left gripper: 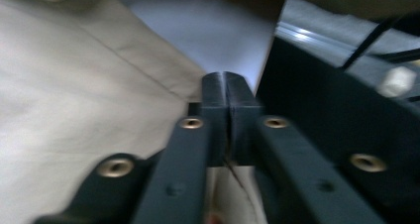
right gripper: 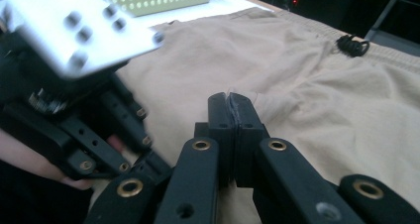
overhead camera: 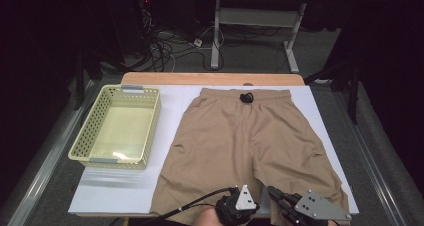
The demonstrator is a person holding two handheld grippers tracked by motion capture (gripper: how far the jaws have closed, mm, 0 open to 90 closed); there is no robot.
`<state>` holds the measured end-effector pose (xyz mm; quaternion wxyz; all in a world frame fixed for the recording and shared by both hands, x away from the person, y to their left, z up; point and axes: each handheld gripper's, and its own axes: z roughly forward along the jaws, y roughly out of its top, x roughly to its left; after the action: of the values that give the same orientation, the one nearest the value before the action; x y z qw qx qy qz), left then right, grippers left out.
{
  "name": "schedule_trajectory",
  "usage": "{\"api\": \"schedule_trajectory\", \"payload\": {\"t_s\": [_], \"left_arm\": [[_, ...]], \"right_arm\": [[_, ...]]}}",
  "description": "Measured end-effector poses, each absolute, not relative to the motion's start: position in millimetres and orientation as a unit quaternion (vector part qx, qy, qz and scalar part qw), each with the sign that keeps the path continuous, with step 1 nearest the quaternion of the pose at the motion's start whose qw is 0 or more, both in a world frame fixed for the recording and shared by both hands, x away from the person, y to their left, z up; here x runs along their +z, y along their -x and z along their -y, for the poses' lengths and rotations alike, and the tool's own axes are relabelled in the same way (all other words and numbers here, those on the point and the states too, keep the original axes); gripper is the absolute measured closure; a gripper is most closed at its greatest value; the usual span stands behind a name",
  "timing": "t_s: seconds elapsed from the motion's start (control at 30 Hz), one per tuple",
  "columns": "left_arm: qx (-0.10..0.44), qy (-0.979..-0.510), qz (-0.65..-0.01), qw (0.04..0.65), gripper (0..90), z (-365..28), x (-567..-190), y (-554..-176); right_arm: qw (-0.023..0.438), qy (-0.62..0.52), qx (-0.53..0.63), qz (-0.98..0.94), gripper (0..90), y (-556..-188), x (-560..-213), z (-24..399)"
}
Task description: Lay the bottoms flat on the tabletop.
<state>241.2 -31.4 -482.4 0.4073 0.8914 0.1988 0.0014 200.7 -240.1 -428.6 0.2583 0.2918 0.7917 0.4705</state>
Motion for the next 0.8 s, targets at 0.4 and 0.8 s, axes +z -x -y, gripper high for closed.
{"api": "schedule_trajectory", "payload": {"t_s": [0.4, 0.8], "left_arm": [[0.115, -0.839, -0.256, 0.466, 43.6, -96, -445, -253], [0.125, -0.804, -0.359, 0.458, 41.0, -174, -473, -262]], "right_arm": [[0.229, -0.258, 0.437, -0.831, 89.8, -197, -446, 213], [0.198, -0.232, 0.369, -0.878, 89.8, -200, -482, 178]]}}
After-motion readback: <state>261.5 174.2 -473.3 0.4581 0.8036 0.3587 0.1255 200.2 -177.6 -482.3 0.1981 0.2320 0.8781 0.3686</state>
